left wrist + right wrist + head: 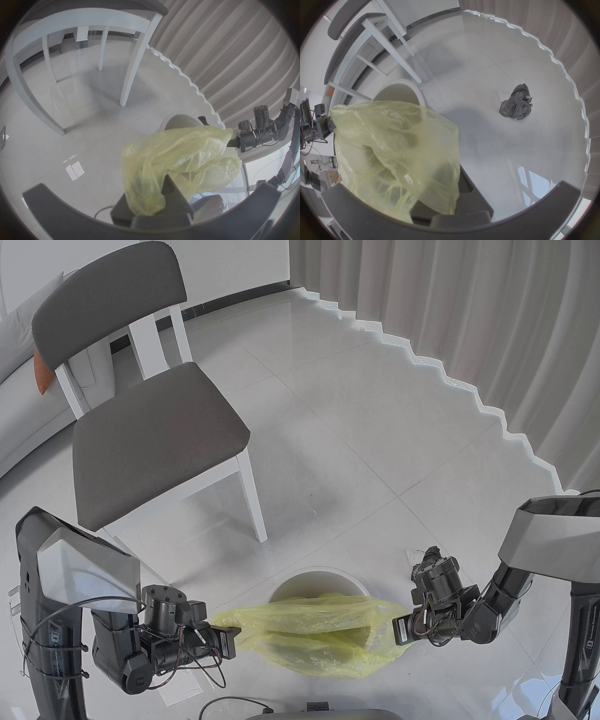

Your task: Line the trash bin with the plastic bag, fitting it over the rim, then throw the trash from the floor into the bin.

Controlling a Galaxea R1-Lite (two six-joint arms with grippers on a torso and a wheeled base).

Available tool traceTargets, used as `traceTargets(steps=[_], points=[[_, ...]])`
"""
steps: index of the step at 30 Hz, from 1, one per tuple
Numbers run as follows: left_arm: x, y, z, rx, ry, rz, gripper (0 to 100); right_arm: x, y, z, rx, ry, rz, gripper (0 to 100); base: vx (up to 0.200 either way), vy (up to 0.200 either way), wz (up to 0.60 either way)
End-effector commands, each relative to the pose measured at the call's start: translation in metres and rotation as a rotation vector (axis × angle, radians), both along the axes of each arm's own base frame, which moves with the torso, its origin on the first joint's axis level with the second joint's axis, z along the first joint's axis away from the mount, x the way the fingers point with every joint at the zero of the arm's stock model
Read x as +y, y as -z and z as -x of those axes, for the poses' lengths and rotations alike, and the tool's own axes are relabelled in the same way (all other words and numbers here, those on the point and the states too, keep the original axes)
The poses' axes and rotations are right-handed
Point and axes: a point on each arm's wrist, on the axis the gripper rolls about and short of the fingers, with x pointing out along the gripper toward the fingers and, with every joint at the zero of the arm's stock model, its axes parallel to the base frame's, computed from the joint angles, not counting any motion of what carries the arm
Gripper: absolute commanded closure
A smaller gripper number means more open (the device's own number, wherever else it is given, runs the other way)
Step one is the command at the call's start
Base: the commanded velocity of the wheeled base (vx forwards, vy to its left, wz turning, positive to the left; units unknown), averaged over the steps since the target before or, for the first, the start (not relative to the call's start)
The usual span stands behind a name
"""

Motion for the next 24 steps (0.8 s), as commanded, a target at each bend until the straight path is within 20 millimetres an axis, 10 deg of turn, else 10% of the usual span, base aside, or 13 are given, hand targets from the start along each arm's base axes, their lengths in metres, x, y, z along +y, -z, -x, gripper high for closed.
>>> traceTargets(steps=[1,15,16,24], points=[[0.001,-0.004,0.018,0.007,0.036,0.006,100,0.002,0.007,0.017,0.032,-0.031,0.017,100,0.0,0.0,0.0],[-0.013,0.012,-0.002,-0.034,0.059,0.03,100,-0.008,0.019,0.01,0.032,-0.007,0.029,100,0.0,0.0,0.0],[-0.014,0.011,-0.004,-0.041,0.061,0.034,100,-0.01,0.018,0.009,0.026,-0.008,0.03,0,0.0,0.0,0.0],[-0.018,0.004,0.0,-0.052,0.078,0.049,100,-0.027,-0.03,0.025,-0.096,-0.039,0.005,0,0.0,0.0,0.0]])
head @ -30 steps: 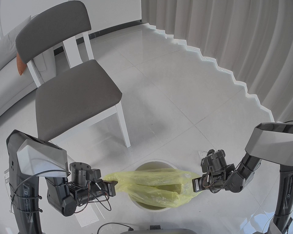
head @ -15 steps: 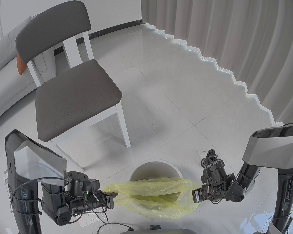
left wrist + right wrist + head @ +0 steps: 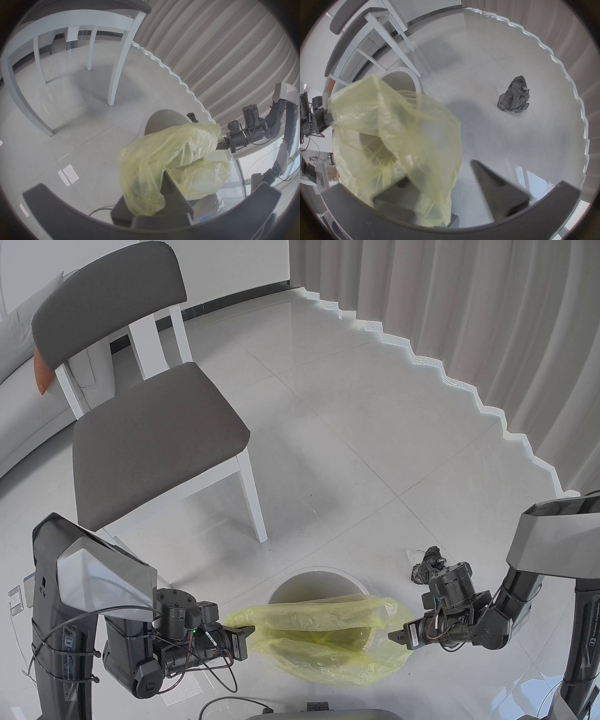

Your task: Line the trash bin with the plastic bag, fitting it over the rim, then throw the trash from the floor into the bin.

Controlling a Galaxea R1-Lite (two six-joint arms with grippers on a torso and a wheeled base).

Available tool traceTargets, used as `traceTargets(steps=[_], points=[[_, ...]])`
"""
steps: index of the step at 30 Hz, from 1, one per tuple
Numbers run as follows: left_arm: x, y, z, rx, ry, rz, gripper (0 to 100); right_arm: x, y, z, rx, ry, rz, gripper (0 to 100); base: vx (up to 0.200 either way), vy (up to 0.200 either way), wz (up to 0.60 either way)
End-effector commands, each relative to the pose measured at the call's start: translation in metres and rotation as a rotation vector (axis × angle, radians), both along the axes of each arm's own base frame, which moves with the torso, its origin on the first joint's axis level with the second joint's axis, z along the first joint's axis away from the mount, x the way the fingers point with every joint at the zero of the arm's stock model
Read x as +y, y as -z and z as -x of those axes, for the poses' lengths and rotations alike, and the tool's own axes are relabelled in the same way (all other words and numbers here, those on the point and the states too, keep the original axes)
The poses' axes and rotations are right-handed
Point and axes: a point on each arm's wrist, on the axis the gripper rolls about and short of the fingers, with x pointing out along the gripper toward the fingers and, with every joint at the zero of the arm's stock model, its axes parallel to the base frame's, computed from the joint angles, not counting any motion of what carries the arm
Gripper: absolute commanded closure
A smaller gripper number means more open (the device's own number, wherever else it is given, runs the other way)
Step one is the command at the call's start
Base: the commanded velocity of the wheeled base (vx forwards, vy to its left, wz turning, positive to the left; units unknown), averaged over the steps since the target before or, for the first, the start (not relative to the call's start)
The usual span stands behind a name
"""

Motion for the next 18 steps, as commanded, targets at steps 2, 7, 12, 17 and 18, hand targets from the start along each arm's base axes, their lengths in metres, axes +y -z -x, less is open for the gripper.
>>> traceTargets(steps=[2,7,12,17,18], points=[[-0.004,-0.002,0.005,0.003,0.021,0.003,100,-0.01,-0.051,0.016,-0.139,-0.053,-0.017,0,0.0,0.0,0.0],[-0.004,-0.004,0.007,-0.007,0.021,0.01,100,0.005,-0.088,0.013,-0.267,-0.102,-0.076,0,0.0,0.0,0.0],[-0.001,-0.005,0.013,-0.015,0.023,0.009,100,0.036,-0.101,0.004,-0.302,-0.177,-0.102,0,0.0,0.0,0.0],[0.001,-0.006,0.017,-0.003,0.024,0.0,0,0.065,-0.094,-0.004,-0.278,-0.248,-0.091,0,0.0,0.0,0.0],[0.001,-0.006,0.017,-0.005,0.024,0.0,0,0.069,-0.092,-0.006,-0.277,-0.264,-0.083,0,0.0,0.0,0.0]])
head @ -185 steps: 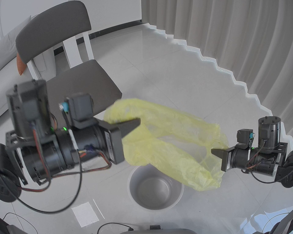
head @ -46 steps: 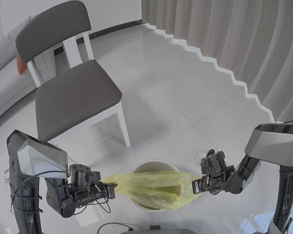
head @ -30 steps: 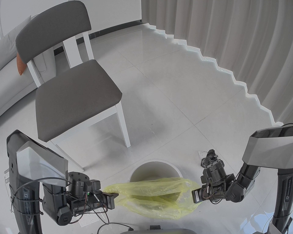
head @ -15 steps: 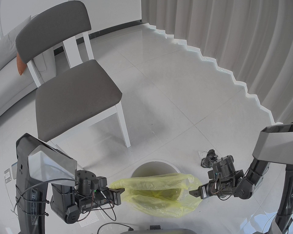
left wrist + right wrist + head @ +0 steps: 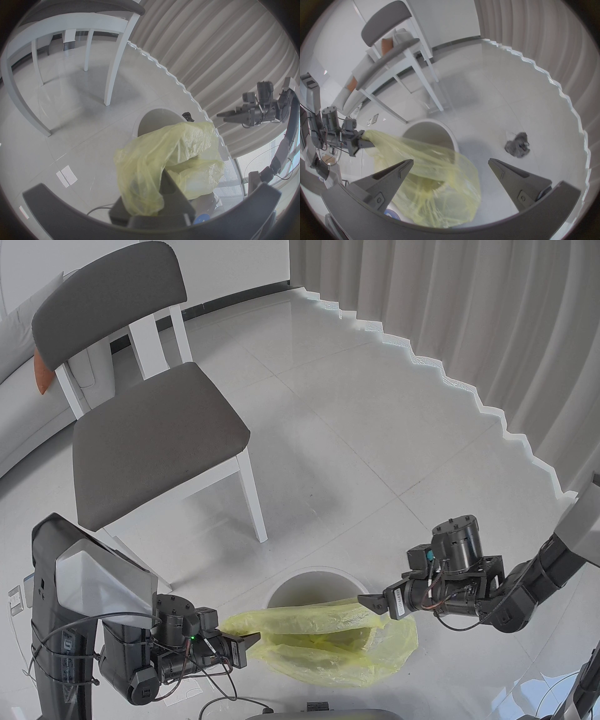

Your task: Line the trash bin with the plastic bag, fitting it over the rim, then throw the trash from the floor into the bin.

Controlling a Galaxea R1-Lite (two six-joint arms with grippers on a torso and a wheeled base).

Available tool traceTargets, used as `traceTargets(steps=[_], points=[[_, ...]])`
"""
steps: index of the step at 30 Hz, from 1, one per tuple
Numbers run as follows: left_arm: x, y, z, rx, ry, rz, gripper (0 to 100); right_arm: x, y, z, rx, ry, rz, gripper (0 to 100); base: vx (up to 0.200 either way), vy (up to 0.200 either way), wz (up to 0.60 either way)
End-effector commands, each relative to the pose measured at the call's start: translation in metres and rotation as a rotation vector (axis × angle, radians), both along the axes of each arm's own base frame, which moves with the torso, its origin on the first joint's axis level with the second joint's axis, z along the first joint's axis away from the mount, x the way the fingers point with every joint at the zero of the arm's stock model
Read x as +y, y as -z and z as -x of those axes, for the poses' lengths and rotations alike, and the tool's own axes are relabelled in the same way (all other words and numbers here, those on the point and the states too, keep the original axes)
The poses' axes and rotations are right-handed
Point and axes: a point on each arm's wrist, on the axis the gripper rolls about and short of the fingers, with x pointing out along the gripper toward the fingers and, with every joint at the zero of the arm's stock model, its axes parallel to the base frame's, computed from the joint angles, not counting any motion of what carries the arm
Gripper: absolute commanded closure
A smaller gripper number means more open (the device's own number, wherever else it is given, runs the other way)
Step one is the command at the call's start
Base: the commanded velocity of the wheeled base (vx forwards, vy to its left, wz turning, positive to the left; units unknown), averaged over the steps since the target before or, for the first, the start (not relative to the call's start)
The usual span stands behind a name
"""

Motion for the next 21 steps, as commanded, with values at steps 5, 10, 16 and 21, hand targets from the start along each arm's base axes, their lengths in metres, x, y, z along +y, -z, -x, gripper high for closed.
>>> traceTargets(steps=[5,10,16,21], points=[[0.003,-0.006,0.003,-0.017,-0.004,0.005,0,0.043,0.018,-0.016,-0.013,-0.187,0.061,0,0.0,0.0,0.0],[0.005,-0.008,0.002,-0.025,-0.013,0.01,0,0.052,0.025,-0.015,-0.002,-0.259,0.062,0,0.0,0.0,0.0],[0.005,-0.009,0.002,-0.026,-0.012,0.01,0,0.053,0.039,-0.019,-0.006,-0.302,0.121,0,0.0,0.0,0.0],[0.002,-0.012,0.003,-0.036,-0.007,0.012,0,0.056,0.047,-0.028,-0.016,-0.326,0.13,0,0.0,0.0,0.0]])
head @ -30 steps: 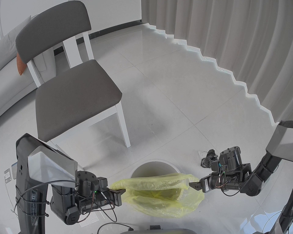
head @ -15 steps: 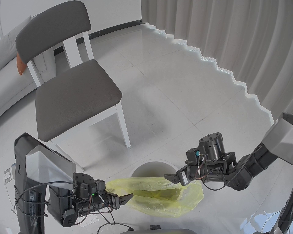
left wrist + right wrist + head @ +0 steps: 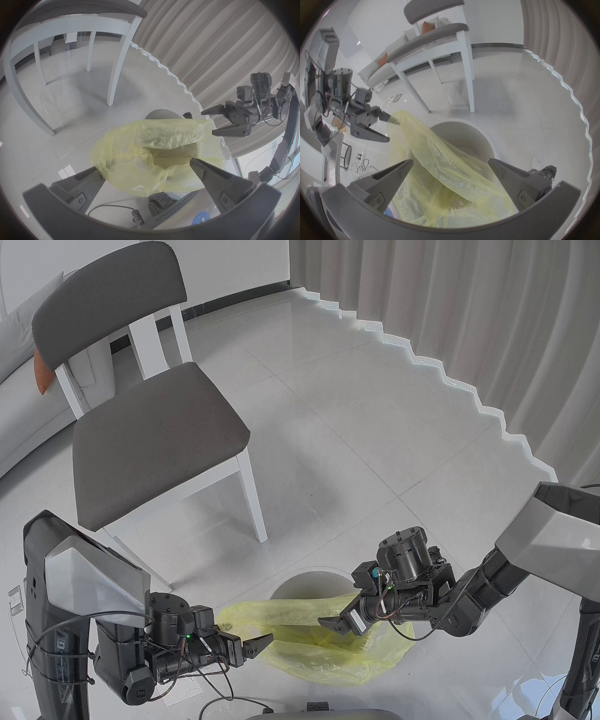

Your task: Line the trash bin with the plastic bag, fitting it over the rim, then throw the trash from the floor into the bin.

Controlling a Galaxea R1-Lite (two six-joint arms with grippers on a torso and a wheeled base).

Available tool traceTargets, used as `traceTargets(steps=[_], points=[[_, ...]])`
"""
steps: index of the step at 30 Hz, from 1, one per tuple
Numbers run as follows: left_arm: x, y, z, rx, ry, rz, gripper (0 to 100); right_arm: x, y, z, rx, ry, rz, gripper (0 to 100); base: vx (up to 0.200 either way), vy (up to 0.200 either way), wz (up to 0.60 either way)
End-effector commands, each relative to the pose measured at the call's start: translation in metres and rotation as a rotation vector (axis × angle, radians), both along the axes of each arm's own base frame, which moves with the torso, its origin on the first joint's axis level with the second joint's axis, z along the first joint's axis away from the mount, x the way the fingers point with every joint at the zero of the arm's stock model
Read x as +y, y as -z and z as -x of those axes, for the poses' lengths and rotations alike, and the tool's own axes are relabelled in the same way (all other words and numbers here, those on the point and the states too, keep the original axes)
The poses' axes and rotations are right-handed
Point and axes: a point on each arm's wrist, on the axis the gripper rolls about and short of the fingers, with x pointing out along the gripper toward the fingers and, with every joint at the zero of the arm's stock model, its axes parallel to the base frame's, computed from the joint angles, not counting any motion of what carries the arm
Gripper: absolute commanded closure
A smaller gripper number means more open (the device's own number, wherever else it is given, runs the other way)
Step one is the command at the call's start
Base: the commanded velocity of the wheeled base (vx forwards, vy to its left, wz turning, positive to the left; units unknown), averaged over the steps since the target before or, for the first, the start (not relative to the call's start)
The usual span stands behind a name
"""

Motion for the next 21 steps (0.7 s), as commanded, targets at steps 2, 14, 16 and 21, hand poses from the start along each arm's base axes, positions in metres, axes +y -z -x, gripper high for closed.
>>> traceTargets(steps=[2,14,16,21], points=[[-0.001,-0.005,0.0,-0.026,0.003,0.012,0,0.003,0.015,-0.01,0.015,0.002,0.013,0,0.0,0.0,0.0],[0.004,-0.006,0.0,-0.017,-0.016,0.017,0,0.002,0.004,-0.018,-0.037,-0.005,0.005,100,0.0,0.0,0.0],[0.007,-0.007,-0.002,-0.022,-0.027,0.02,0,0.001,-0.006,-0.025,-0.055,0.007,-0.009,100,0.0,0.0,0.0],[0.007,-0.013,-0.004,-0.045,-0.032,0.033,0,0.0,-0.025,-0.031,-0.07,0.022,-0.021,100,0.0,0.0,0.0]])
